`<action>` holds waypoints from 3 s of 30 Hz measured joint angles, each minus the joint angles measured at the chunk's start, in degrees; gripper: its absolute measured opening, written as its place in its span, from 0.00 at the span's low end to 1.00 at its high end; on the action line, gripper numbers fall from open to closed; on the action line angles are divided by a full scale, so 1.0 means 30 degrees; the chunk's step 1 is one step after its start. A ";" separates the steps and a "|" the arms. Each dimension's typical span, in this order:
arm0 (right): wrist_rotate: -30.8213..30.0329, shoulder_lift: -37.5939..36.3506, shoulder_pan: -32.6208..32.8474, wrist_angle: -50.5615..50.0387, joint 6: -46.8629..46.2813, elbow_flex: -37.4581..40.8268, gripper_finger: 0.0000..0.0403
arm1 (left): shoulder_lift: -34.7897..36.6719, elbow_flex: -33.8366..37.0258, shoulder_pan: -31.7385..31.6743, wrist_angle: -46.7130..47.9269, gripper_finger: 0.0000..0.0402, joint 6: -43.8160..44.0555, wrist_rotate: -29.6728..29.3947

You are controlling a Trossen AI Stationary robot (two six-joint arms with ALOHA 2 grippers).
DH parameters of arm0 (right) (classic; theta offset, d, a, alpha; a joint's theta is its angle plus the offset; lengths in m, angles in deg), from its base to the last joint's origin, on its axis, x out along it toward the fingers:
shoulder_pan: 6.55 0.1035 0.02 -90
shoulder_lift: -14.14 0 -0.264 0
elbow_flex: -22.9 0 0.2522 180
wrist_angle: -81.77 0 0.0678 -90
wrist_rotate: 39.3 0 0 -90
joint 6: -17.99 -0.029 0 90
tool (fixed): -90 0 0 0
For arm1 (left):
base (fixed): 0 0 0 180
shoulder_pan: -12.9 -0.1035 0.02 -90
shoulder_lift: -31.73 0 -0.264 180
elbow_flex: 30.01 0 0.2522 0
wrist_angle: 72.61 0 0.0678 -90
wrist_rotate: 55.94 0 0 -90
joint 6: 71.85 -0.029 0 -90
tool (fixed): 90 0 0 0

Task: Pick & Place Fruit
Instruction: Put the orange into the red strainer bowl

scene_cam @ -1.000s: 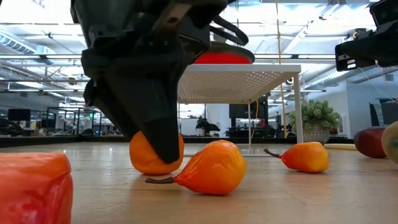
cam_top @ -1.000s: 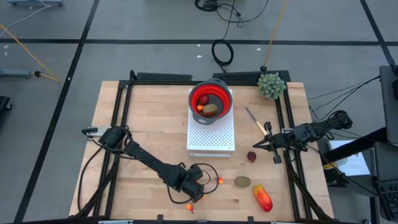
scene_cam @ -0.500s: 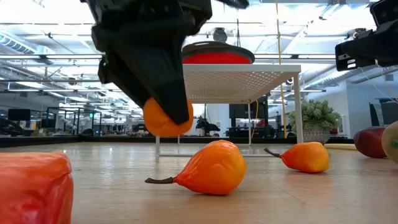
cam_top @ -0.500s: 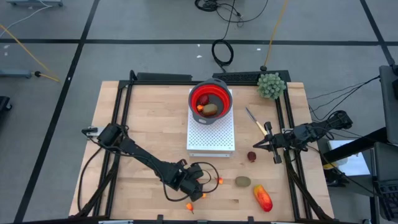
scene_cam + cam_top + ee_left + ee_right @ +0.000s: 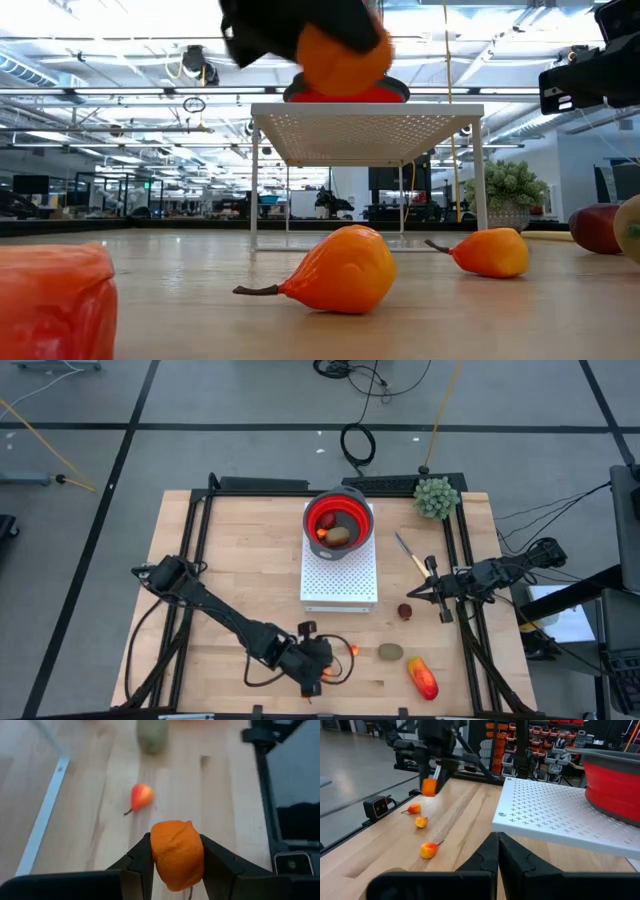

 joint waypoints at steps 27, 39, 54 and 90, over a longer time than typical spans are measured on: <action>0.0000 0.0043 -0.0004 -0.0008 0.0015 0.0000 0.00 | 0.1649 0.0006 0.2014 -0.7787 0.30 -1.3724 0.8093; 0.0000 0.0043 -0.0002 -0.0013 0.0015 0.0000 0.00 | 0.1650 0.0006 0.1846 -0.8565 0.30 -1.1983 0.7932; -0.0006 0.0043 -0.0001 -0.0015 0.0015 0.0000 0.00 | 0.1650 0.0006 0.0551 -1.0446 0.30 0.2828 0.3098; 0.0000 0.0043 0.0000 -0.0015 0.0007 0.0000 0.00 | 0.5601 0.0006 -0.2416 0.2133 0.30 -0.2184 -0.2305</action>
